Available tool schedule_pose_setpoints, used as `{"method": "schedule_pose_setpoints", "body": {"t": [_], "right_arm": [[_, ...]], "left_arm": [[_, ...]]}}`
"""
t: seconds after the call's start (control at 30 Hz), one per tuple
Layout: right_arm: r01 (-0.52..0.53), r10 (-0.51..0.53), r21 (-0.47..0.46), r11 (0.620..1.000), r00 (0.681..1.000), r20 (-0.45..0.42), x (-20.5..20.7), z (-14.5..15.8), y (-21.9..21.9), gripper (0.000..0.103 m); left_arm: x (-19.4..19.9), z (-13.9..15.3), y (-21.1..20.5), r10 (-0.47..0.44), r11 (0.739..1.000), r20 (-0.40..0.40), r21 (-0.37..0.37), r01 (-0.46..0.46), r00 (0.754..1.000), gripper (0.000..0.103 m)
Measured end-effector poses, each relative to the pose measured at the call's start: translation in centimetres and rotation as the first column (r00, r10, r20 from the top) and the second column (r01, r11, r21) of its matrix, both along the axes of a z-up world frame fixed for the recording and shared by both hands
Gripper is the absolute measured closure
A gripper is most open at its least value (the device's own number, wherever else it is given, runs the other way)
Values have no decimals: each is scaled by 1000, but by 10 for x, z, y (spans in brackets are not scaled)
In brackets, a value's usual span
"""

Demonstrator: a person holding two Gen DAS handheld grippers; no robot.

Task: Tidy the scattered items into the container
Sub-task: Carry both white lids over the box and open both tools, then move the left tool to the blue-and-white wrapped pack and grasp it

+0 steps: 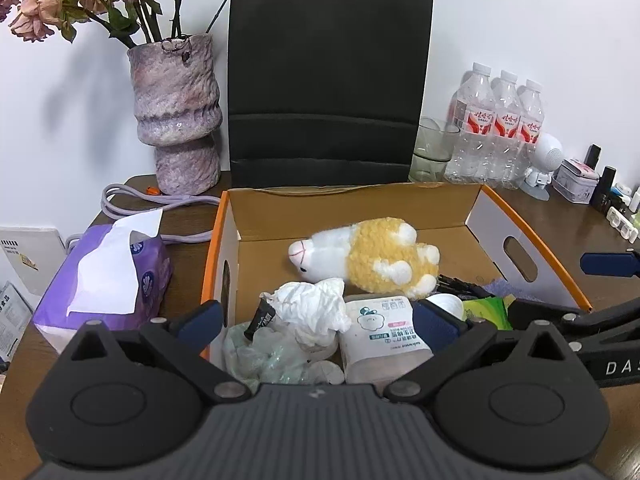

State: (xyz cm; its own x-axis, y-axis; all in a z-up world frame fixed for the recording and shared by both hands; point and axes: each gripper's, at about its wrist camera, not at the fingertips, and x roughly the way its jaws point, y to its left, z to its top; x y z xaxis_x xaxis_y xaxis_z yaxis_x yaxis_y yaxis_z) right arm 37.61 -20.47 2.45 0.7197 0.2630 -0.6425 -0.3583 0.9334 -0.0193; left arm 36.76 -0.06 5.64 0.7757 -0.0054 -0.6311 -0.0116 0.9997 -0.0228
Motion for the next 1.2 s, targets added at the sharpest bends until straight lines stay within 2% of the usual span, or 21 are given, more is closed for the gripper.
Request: {"method": "schedule_pose_setpoints", "body": {"t": [0.4,0.8,1.2], "right_arm": [[8,-8,-1,1000,1000,2,-21,4,-8,0],[21,-21,17,1000,1000,8,-67,1,-30,0],[50,-50,22,998,999,-10,-114,-31,-54,0]], "left_arm": [[-23,6,-6,-14,1000,-1,-1,14,1000,0],[-65,-1,-19,-38,999,-10,-23,37,999,0],[-106,-22,-41,-71,996,-39,-55,68,997,0]]}}
